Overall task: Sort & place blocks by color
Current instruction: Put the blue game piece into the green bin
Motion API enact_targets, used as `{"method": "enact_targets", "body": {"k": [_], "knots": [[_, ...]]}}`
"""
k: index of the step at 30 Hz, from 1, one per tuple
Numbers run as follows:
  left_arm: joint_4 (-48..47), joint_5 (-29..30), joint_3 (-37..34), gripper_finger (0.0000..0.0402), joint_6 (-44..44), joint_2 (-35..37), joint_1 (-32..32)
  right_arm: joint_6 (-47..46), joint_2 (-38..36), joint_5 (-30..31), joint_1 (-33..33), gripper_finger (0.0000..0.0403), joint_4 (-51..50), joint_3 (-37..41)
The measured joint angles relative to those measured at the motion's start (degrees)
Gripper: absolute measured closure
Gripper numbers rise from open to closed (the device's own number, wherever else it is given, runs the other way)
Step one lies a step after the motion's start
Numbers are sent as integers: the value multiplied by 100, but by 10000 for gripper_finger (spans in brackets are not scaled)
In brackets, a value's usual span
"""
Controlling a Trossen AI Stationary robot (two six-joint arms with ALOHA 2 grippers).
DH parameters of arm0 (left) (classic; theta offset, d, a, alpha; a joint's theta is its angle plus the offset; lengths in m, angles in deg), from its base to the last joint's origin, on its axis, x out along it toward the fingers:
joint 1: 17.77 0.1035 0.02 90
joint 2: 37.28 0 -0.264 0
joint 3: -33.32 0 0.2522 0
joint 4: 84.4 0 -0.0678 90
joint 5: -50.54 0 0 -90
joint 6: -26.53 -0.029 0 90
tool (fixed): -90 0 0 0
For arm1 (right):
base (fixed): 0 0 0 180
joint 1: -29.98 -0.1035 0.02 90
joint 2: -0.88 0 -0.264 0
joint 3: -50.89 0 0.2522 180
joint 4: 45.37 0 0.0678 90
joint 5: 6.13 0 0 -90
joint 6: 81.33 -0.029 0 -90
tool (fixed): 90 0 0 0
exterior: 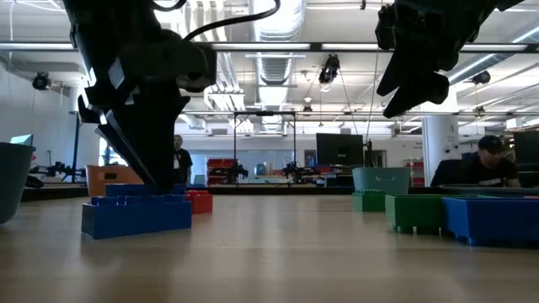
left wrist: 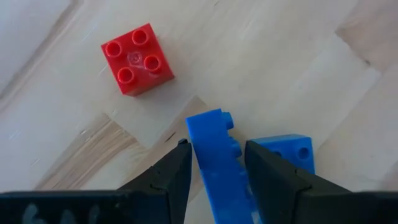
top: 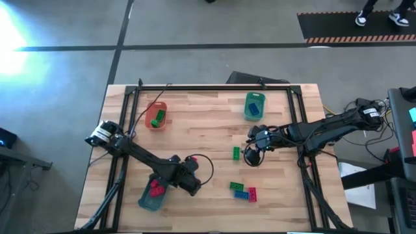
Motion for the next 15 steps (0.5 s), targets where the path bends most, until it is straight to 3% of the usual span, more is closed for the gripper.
{"method": "enact_targets", "body": {"k": [15], "knots": [[350, 28, -313, 269, -33, 0, 36, -48, 0, 43, 0, 131, 2, 0]]}}
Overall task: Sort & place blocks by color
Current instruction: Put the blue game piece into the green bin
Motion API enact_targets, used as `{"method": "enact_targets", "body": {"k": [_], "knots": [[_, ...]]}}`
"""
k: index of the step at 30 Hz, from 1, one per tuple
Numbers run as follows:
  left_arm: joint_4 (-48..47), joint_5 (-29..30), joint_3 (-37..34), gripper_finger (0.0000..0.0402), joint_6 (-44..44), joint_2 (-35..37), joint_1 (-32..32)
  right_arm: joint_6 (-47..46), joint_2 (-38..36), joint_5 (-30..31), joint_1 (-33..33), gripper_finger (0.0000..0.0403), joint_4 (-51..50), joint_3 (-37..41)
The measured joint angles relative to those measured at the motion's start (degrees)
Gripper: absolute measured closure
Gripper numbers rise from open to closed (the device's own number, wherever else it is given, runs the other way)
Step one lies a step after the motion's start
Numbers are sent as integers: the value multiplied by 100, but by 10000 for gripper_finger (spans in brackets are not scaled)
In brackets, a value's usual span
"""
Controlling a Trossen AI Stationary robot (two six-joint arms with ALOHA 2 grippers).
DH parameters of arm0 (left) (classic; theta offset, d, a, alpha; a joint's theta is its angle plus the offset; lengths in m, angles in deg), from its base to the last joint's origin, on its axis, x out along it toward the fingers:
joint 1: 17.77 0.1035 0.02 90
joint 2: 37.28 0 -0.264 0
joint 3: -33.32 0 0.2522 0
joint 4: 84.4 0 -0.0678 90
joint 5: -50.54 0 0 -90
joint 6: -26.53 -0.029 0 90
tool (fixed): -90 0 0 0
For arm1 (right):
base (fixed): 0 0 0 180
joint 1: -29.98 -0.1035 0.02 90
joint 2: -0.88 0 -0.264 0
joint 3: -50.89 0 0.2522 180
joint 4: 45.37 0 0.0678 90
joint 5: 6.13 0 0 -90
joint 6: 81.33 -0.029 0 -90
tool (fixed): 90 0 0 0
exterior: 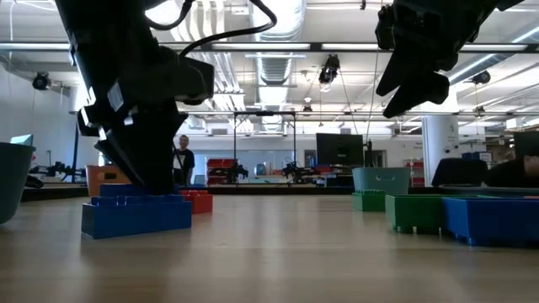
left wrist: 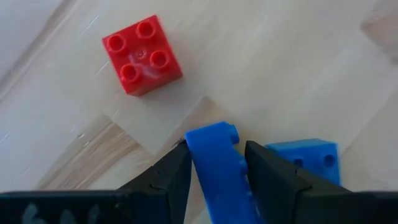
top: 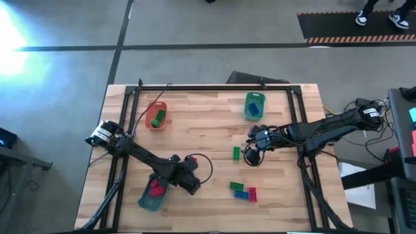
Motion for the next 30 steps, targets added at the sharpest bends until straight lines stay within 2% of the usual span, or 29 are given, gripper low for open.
{"method": "enact_targets", "body": {"k": [5, 10, 15, 21, 25, 30], "knots": [[-4, 173, -6, 273, -117, 0, 6, 0, 0, 0, 0, 131, 0, -2], [2, 294, 5, 323, -316, 23, 22, 131, 0, 15, 0, 131, 19, -2], [-29, 524, 3, 324, -631, 228, 59, 456, 0, 17, 0, 131, 303, -2], [163, 1618, 0, 324, -1629, 843, 61, 1588, 2, 206, -230, 131, 1352, 128], [1192, 2265, -17, 324, -3025, 1291, 61, 2413, 4, 367, -528, 131, 2636, 422], [3615, 2144, -330, 324, -5140, 1628, 59, 3211, 46, 471, -833, 131, 4471, 986]]}}
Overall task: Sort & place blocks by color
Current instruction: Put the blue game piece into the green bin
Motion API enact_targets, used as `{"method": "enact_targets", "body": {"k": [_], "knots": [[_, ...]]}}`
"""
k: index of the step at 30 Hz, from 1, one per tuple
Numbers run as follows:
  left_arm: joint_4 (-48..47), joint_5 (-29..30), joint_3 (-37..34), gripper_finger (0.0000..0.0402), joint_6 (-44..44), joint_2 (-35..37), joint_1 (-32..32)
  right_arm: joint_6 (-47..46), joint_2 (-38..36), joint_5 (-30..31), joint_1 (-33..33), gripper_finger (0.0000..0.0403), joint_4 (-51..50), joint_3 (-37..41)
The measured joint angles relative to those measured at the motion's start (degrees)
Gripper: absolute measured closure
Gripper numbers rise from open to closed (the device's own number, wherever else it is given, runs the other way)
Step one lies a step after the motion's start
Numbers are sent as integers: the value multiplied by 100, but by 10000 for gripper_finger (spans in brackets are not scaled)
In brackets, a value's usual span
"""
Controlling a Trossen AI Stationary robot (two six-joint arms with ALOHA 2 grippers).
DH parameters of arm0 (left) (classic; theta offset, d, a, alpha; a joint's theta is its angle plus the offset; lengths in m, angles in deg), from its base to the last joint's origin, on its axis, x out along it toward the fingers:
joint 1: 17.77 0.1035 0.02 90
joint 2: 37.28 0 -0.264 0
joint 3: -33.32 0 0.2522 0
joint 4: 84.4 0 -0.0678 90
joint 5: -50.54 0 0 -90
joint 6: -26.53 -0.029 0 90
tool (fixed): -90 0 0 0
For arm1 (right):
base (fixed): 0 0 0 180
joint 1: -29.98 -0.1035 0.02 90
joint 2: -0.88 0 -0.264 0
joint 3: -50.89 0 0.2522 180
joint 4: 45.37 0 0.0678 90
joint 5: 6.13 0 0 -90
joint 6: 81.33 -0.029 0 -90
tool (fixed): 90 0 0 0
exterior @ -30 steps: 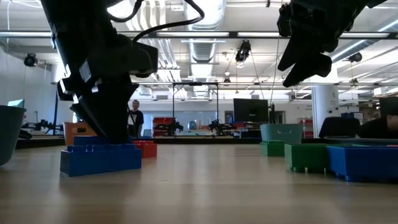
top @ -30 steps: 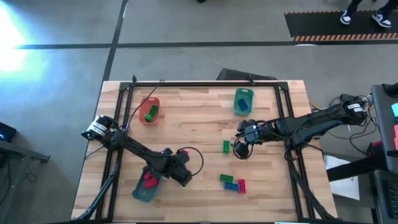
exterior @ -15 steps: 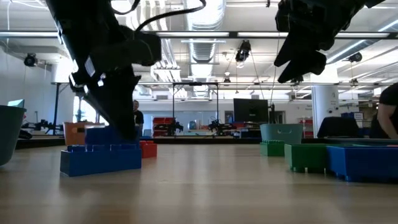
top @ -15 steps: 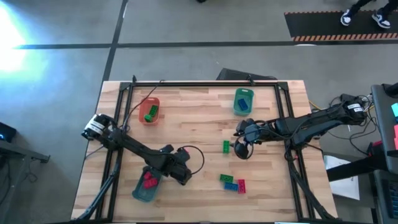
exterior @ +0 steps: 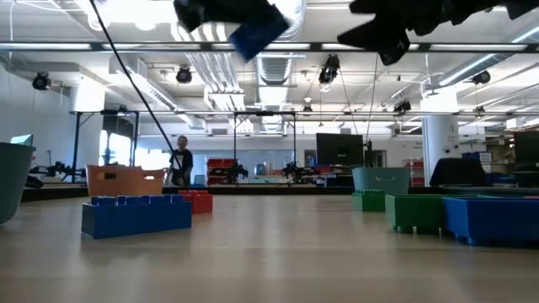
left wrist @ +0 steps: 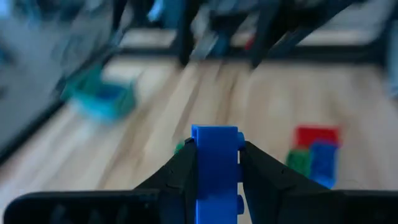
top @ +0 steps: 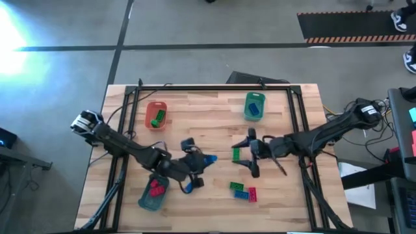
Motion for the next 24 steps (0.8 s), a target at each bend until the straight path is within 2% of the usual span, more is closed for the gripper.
{"method": "enact_targets", "body": {"k": [5, 9, 15, 24], "knots": [[2864, -937, -827, 324, -1503, 94, 39, 498, 313, -4, -141, 131, 1523, 384], [4691, -1289, -1396, 324, -1918, 70, 96, 800, 782, -18, -144, 131, 2390, 425], [5412, -1314, -1763, 324, -2026, 70, 125, 1217, 1486, -44, -141, 131, 3414, 174], [5448, -1329, -1732, 324, -2087, 68, 212, 1408, 2011, -68, -126, 131, 3488, -451]]}}
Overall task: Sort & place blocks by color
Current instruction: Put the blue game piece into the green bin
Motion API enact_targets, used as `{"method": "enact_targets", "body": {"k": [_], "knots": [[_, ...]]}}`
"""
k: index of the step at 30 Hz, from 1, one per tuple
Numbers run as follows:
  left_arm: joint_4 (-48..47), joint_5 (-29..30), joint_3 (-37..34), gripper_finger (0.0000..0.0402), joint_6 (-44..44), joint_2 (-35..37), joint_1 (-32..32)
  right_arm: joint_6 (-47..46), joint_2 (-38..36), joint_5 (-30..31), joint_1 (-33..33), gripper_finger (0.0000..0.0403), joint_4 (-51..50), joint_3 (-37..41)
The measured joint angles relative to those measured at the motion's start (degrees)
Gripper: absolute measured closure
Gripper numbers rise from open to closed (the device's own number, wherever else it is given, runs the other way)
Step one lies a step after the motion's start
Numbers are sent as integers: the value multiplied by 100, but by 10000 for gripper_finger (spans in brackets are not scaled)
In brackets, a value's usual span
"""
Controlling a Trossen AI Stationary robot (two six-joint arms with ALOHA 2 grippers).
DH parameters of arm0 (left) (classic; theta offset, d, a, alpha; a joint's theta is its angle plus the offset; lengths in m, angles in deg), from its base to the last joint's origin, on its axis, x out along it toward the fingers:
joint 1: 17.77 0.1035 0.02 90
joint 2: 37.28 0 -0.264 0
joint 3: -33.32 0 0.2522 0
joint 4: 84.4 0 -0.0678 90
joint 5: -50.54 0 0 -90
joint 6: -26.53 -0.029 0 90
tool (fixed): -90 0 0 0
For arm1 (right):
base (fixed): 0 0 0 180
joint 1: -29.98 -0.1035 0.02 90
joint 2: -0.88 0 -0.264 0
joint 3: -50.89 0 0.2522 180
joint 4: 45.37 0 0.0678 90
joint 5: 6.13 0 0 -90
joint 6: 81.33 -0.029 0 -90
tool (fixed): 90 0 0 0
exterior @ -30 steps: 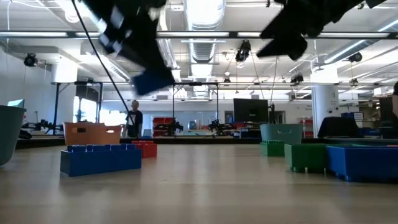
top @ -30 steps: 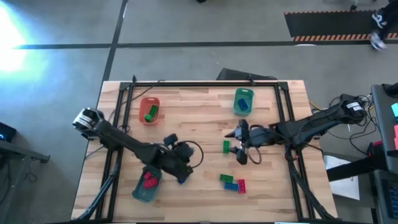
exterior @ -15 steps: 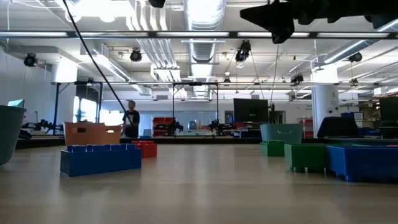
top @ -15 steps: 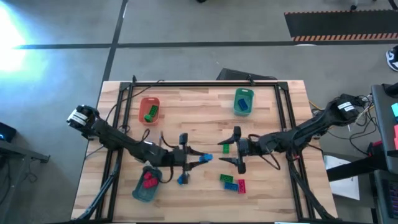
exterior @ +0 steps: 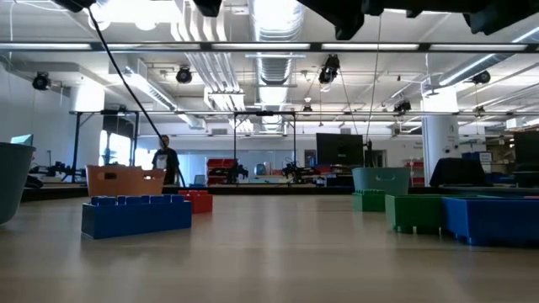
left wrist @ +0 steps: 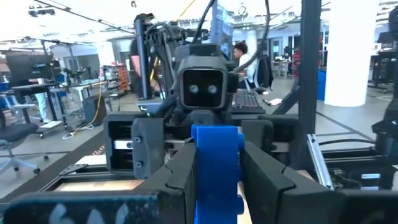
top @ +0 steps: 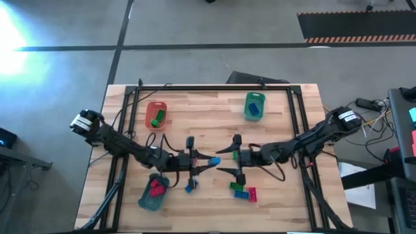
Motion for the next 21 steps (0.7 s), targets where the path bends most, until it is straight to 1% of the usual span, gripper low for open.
{"method": "enact_targets", "body": {"k": [7, 15, 21], "knots": [[10, -117, 2, 324, 1, -4, 72, 36, 67, -2, 69, 136, -34, -147], [20, -172, 13, 324, -87, -7, 165, -52, 80, 2, 179, 173, -58, -147], [21, -332, 28, 324, -93, -7, 182, -121, 51, 11, 177, 193, -52, -150]]}}
